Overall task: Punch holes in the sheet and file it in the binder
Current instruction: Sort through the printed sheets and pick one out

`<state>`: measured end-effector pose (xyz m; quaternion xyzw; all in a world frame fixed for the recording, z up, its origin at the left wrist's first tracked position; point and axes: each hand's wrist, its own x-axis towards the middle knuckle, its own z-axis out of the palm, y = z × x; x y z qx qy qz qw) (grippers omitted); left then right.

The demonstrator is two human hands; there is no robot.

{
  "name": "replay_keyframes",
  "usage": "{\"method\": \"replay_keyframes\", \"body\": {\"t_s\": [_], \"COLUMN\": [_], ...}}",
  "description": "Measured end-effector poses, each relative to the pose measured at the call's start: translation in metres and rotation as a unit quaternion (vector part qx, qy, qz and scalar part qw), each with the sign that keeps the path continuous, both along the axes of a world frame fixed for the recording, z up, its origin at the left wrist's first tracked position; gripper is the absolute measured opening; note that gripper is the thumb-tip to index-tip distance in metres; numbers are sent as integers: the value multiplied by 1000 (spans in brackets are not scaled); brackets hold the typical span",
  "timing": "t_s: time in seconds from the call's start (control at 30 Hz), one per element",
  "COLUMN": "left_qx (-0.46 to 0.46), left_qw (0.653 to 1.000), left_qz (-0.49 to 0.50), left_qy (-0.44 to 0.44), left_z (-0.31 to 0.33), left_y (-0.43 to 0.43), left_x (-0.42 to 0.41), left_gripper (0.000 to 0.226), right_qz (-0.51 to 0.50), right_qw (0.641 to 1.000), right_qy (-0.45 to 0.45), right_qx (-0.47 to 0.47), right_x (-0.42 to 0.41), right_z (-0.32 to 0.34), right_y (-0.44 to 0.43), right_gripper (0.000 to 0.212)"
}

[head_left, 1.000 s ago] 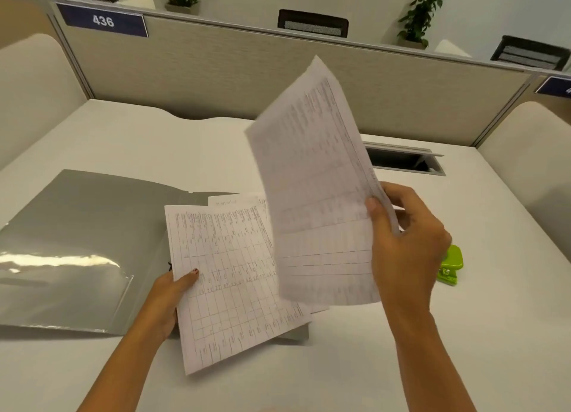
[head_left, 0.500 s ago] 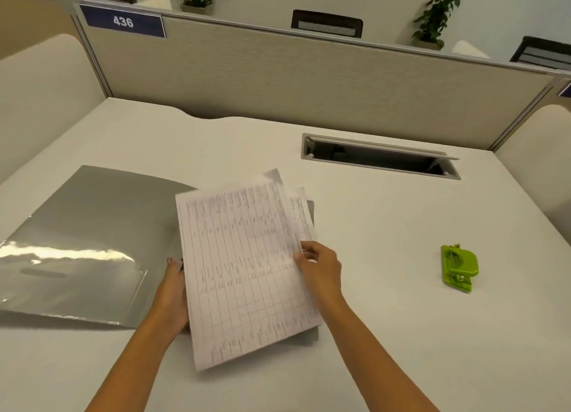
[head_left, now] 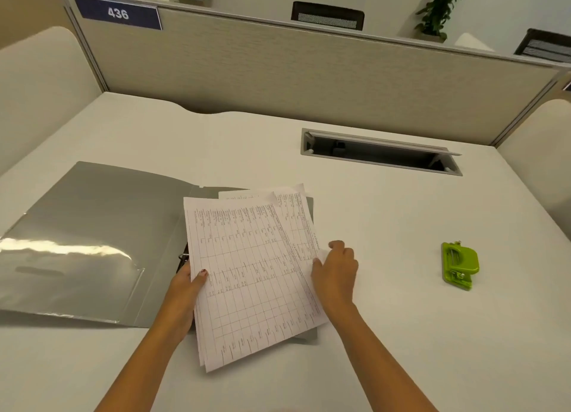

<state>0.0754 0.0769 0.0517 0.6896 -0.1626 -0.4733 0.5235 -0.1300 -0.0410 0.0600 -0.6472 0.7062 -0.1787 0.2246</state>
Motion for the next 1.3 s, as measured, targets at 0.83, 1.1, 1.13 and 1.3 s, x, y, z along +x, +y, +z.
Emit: {"method": "replay_keyframes", "body": {"t_s": [0.83,1.1,1.13,1.3], "left_qx": [6,-10,-6,-25], "left_qw": [1000,1000,1000,997], "left_qz": [-23,-22,-24,1], "left_qy": [-11,2,-2,71], "left_z": [-5,-6,-6,-4], "left_y": [1,2,2,1], "left_x": [2,-1,0,7], "left_gripper": [38,31,25,32], "right_qz": [-28,21,24,-4], "right_qw": [932,944,949,960], "right_qy": [15,-232,-265,-278], "right_qx": [-360,-234,-170,21], "right_x": [-35,-20,-18,-11], "right_z": [121,165,157,87], "right_y": [25,43,39,27], "right_gripper": [30,12,13,17]}}
